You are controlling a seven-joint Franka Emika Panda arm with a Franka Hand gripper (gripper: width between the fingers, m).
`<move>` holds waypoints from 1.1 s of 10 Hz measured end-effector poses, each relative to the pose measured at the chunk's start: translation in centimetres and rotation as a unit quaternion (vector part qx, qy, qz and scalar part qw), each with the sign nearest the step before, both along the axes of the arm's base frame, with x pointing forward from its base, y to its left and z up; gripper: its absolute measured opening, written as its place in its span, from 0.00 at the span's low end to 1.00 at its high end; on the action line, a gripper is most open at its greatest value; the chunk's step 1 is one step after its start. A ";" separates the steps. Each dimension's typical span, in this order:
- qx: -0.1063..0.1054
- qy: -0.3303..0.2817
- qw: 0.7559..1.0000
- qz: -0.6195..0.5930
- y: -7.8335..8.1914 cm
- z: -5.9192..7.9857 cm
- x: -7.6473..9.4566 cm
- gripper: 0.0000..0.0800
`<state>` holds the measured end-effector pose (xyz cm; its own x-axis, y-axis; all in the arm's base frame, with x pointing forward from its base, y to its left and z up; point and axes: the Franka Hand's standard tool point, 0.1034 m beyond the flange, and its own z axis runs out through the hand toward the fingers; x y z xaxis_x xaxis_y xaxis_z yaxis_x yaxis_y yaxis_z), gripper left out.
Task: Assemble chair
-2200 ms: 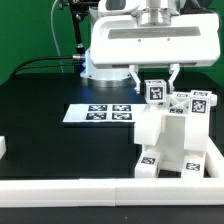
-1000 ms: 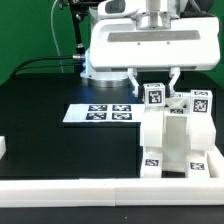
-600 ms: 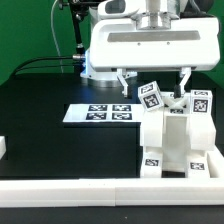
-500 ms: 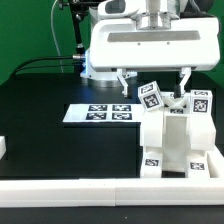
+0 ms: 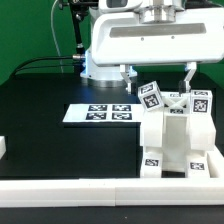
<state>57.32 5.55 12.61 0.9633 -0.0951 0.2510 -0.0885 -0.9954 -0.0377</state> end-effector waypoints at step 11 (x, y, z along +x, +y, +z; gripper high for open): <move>0.012 0.039 0.998 -0.038 -1.1 0.3 1.0 0.54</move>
Offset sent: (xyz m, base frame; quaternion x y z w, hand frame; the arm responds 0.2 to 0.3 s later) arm 0.0104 -0.0053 0.0006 0.0139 -0.0121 0.0084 0.9998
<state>58.36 4.49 12.86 0.9699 -0.1731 0.1714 -0.1665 -0.9847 -0.0518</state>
